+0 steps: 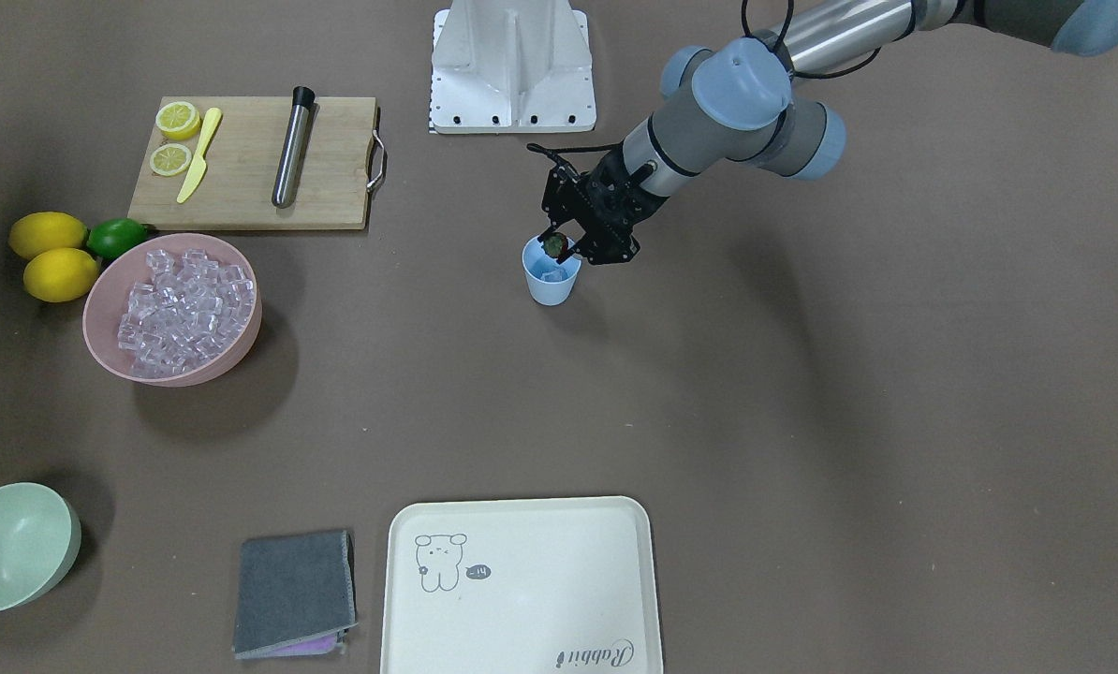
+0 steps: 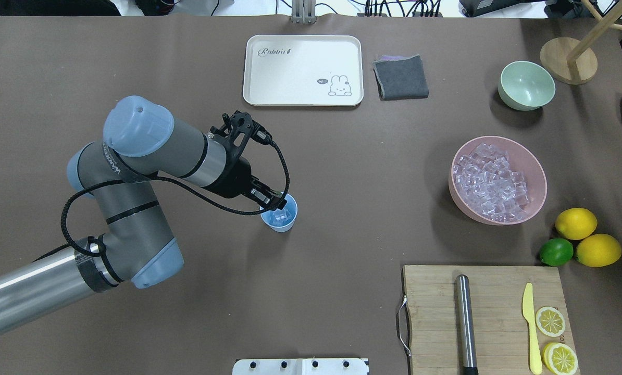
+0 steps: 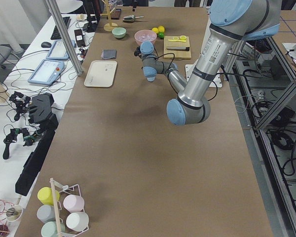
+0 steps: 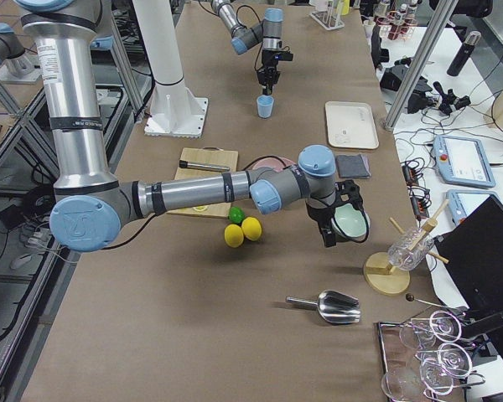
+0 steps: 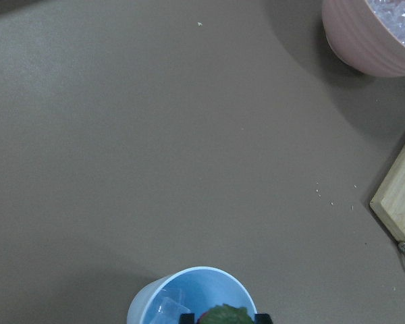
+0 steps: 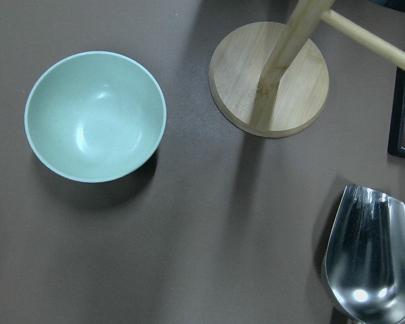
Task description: Put ice and strawberries in cup
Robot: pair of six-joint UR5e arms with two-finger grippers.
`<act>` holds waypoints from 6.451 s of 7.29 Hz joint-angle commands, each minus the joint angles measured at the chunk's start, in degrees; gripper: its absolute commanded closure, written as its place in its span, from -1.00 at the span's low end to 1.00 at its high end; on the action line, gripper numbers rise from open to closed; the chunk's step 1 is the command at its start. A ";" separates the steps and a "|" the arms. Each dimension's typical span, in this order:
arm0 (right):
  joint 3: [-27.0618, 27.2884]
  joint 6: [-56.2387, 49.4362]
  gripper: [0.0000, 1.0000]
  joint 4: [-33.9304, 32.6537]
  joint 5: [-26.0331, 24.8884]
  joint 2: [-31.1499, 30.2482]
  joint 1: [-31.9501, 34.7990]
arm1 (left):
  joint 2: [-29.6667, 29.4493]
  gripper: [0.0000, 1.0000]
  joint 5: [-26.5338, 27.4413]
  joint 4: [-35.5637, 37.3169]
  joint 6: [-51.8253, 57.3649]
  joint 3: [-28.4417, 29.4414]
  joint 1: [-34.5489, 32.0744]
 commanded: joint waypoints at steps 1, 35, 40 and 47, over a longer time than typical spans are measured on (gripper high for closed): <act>0.01 0.00 -0.98 -0.13 0.00 -0.03 0.16 | 0.12 -0.93 0.04 -0.02 0.55 0.26 0.02; 3.17 -0.88 -0.99 -0.04 4.92 0.32 0.34 | 29.04 -0.95 -9.02 21.42 45.90 8.61 -56.06; 3.79 -0.88 -0.99 -0.22 4.83 1.11 -0.28 | 29.03 -0.95 -8.32 21.07 46.52 8.00 -56.23; 4.58 -0.88 -0.99 -0.22 4.74 0.32 -0.28 | 29.12 -0.95 -6.21 20.99 46.52 7.38 -56.58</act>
